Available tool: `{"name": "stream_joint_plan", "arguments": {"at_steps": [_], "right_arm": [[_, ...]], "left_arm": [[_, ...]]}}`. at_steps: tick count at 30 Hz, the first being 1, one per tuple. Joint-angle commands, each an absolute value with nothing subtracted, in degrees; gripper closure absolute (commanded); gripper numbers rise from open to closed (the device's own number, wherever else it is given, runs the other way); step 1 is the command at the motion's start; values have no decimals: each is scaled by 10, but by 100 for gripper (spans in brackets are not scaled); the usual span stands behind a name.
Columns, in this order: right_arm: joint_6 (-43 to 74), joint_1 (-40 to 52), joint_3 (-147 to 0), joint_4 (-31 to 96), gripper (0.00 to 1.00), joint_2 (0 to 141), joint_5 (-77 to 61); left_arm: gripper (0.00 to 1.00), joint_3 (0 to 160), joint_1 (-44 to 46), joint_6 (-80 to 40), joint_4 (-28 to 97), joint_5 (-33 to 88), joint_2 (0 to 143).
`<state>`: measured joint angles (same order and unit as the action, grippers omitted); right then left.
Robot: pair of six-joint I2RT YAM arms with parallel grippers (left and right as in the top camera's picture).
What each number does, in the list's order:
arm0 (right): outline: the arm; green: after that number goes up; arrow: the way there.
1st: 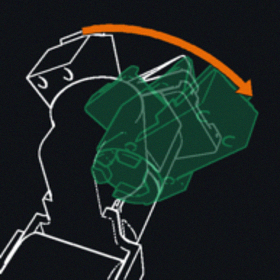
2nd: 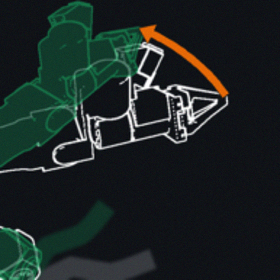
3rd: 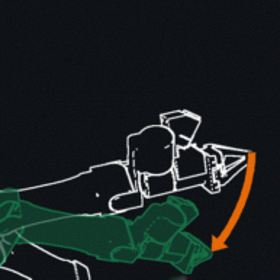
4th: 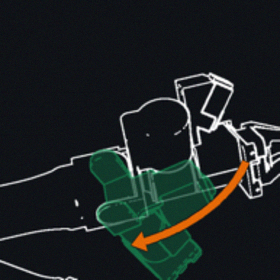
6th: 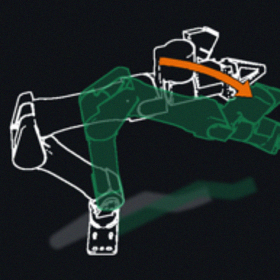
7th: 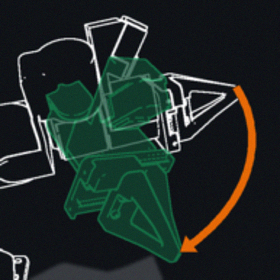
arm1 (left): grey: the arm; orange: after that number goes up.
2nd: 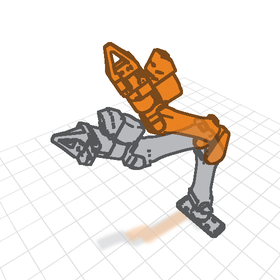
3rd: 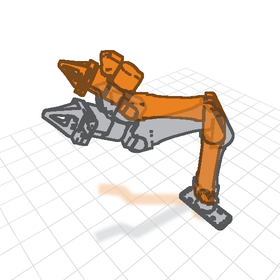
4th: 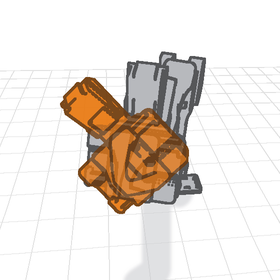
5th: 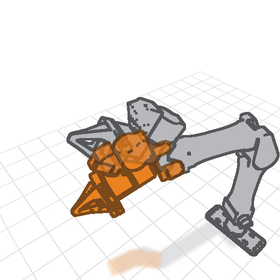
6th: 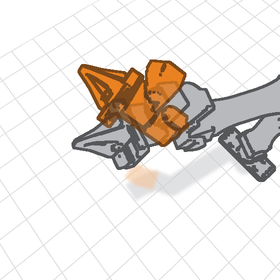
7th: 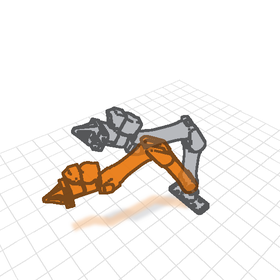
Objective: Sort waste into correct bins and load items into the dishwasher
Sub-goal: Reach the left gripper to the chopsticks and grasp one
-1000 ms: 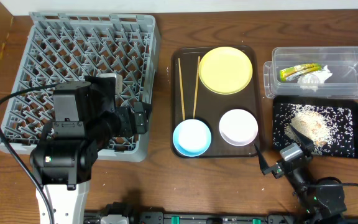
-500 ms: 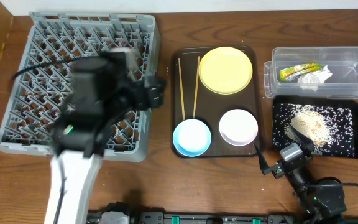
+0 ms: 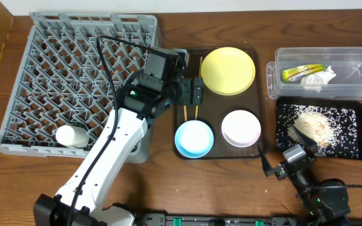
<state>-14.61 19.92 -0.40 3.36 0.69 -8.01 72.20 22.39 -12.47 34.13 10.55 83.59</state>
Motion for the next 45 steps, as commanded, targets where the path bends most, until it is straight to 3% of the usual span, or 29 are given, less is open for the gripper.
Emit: {"name": "stream_joint_plan", "arguments": {"at_steps": [1,3,14,20,28,37,38,40,45], "right_arm": [[-149,192,-3,36,1,3,-77],[-149,192,-3,36,1,3,-78],[-149,192,-3,36,1,3,-77],[-149,192,-3,36,1,3,-78],[-149,192,-3,36,1,3,-77],[-149,192,-3,36,1,3,-77],[-149,192,-3,36,1,3,-77],[-149,192,-3,36,1,3,-78],[-149,192,-3,36,1,3,-77]], "left_arm": [[3,729,227,-132,313,93,853],[11,729,233,-132,309,82,880],[30,730,269,-134,276,14,1047],[36,730,269,-134,249,-44,1101],[47,730,281,-134,219,-32,1148],[67,729,298,-134,222,-30,1178],[79,730,300,-134,235,-30,1176],[89,732,300,-134,250,-30,1173],[92,775,290,-135,323,-30,1146]]}}
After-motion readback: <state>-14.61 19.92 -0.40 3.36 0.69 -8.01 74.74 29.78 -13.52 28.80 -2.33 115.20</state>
